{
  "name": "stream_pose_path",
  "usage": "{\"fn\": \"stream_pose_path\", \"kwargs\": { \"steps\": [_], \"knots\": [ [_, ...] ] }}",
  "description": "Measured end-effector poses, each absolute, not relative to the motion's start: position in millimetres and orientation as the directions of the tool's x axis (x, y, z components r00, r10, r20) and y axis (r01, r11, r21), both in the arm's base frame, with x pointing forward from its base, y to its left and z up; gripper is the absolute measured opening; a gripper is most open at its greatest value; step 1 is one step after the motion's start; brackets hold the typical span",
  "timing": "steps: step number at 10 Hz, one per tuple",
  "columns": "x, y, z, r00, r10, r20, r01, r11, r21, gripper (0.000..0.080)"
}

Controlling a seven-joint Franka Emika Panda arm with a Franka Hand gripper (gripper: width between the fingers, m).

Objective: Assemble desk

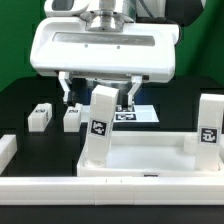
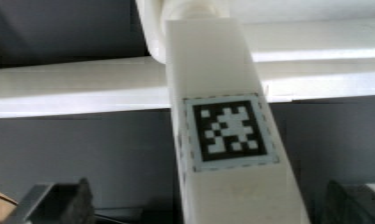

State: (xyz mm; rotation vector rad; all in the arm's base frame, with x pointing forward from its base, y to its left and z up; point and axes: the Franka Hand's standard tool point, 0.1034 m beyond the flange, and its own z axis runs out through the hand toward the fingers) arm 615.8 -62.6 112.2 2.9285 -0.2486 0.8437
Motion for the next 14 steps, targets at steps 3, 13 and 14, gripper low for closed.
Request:
{"fn": "stream_pose_path", "kwargs": {
  "steps": [3, 13, 14],
  "knots": [
    [626.4, -62.6, 135.3, 0.880, -0.179, 0.440, -0.181, -0.983, -0.037, 0.0649],
    [622.5, -63.0, 113.7, 0.973, -0.220, 0.072, -0.212, -0.971, -0.108, 0.0623],
    [622.4, -63.0, 113.6, 0.969, -0.235, 0.070, -0.226, -0.968, -0.109, 0.0623]
  ]
}}
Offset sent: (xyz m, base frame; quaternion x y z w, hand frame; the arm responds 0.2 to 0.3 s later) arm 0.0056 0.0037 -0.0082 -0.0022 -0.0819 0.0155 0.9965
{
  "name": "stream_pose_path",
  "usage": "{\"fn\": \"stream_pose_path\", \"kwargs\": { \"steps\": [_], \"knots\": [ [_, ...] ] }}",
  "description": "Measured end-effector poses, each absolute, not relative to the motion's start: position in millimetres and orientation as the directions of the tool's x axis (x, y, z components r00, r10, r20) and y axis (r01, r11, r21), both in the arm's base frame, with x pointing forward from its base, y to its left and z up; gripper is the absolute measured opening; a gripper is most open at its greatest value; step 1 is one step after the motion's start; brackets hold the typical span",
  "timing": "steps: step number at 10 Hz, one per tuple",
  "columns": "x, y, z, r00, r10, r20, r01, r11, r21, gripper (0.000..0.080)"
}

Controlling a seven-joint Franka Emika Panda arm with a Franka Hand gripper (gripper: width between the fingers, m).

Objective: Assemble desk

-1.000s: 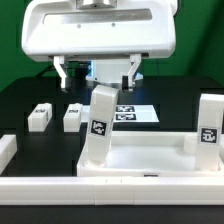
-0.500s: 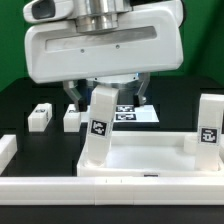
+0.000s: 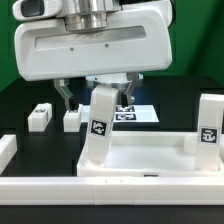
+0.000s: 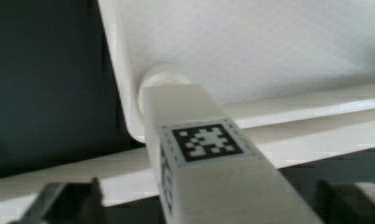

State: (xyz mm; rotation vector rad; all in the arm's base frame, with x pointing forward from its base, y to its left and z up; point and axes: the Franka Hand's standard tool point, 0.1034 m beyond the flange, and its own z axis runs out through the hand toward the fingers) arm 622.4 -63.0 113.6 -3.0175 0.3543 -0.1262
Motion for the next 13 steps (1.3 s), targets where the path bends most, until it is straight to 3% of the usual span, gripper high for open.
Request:
{"fn": "stream_pose_path", "kwargs": {
  "steps": [1, 2, 3, 7, 10, 13],
  "knots": [
    [622.4, -62.9, 113.5, 0.967, -0.247, 0.069, -0.238, -0.965, -0.111, 0.0445],
    [622.3, -63.0, 113.2, 0.950, -0.305, 0.062, -0.297, -0.948, -0.115, 0.0445],
    [622.4, -61.9, 112.8, 0.926, -0.374, 0.052, -0.365, -0.923, -0.123, 0.0285],
    [622.2, -59.9, 110.3, 0.804, -0.594, 0.014, -0.587, -0.798, -0.135, 0.0288],
    [632.0, -60.9, 108.9, 0.491, -0.869, -0.055, -0.867, -0.482, -0.129, 0.0289],
    [633.4, -53.5, 108.1, 0.033, -0.992, -0.120, -0.992, -0.018, -0.123, 0.0291]
  ]
}}
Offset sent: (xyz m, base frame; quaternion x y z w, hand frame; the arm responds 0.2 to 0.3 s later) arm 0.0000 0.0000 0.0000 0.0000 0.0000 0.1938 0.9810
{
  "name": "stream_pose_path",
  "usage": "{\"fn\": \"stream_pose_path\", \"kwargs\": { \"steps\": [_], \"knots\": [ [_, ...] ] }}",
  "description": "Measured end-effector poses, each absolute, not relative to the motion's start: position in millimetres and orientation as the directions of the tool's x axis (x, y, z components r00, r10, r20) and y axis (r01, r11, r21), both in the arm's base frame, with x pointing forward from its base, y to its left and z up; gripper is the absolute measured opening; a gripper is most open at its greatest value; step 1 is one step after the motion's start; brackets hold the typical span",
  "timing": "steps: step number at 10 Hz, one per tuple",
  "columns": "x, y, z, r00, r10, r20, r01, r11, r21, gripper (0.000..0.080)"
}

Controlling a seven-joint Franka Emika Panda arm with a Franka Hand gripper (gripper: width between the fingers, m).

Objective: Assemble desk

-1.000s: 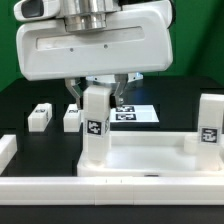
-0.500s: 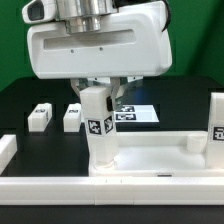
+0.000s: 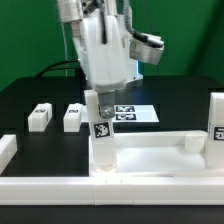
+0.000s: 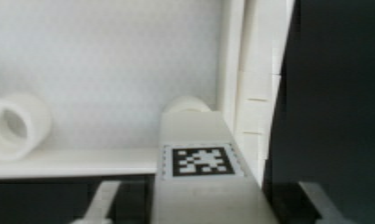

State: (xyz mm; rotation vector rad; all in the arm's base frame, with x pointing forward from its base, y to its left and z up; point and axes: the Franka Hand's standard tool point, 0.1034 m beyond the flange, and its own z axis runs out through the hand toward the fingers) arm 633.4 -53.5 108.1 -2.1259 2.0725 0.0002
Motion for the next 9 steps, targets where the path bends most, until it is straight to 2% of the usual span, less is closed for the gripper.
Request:
{"fn": "stream_pose_path", "kwargs": {
  "steps": [1, 2, 3, 4, 5, 6, 7, 9],
  "knots": [
    [632.9, -52.9, 107.9, -0.037, -0.991, -0.127, -0.991, 0.053, -0.127, 0.0291],
    [632.4, -52.9, 108.0, 0.003, -0.992, -0.123, -0.992, 0.012, -0.128, 0.0291],
    [632.3, -52.6, 107.1, 0.034, -0.992, -0.118, -0.991, -0.019, -0.131, 0.0401],
    [631.0, -53.5, 106.3, 0.129, -0.987, -0.100, -0.984, -0.116, -0.133, 0.0401],
    [629.3, -54.7, 107.0, 0.383, -0.922, -0.055, -0.918, -0.373, -0.138, 0.0536],
    [629.7, -54.2, 110.2, 0.597, -0.802, -0.009, -0.795, -0.591, -0.138, 0.0627],
    [629.8, -52.9, 108.6, 0.575, -0.818, -0.019, -0.811, -0.566, -0.145, 0.0643],
    [629.4, -53.8, 107.8, 0.693, -0.721, 0.005, -0.713, -0.687, -0.142, 0.0648]
  ]
}}
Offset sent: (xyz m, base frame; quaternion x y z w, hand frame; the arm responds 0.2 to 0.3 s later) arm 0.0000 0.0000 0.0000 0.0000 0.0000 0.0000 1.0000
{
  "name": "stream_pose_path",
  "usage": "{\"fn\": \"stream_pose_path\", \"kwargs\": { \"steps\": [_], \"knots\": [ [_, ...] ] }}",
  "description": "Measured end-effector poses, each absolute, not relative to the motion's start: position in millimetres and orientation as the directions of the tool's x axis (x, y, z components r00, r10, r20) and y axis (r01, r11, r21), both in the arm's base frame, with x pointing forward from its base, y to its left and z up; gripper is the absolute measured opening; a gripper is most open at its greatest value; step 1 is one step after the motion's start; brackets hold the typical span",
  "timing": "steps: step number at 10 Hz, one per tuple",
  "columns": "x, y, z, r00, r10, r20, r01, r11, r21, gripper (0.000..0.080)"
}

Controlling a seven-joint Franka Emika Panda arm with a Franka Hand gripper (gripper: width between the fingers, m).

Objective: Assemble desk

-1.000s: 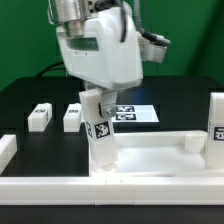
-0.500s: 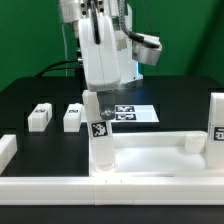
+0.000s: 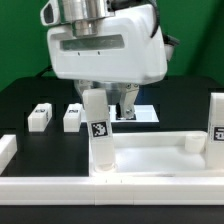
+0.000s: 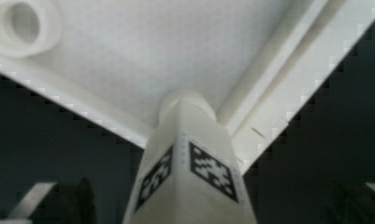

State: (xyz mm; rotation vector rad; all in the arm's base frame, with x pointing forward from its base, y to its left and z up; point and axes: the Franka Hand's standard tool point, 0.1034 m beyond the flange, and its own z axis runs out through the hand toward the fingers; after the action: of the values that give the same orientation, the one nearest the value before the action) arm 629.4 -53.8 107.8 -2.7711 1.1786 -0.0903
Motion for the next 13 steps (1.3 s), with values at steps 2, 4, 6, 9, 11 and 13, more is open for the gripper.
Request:
{"fn": "stream_pose_path", "kwargs": {
  "steps": [2, 4, 6, 9, 11, 13],
  "knots": [
    [630.1, -56.8, 108.6, 0.900, -0.432, 0.061, -0.424, -0.899, -0.111, 0.0649],
    [635.6, -57.3, 110.1, 0.945, -0.308, 0.108, -0.298, -0.950, -0.099, 0.0649],
    [635.4, -57.4, 109.7, 0.936, -0.336, 0.103, -0.326, -0.940, -0.102, 0.0558],
    [635.1, -58.8, 109.2, 0.870, -0.486, 0.085, -0.476, -0.872, -0.118, 0.0289],
    [635.5, -59.7, 108.5, 0.767, -0.639, 0.062, -0.629, -0.767, -0.129, 0.0289],
    [636.2, -61.6, 107.9, 0.503, -0.864, 0.011, -0.856, -0.500, -0.130, 0.0289]
  ]
}}
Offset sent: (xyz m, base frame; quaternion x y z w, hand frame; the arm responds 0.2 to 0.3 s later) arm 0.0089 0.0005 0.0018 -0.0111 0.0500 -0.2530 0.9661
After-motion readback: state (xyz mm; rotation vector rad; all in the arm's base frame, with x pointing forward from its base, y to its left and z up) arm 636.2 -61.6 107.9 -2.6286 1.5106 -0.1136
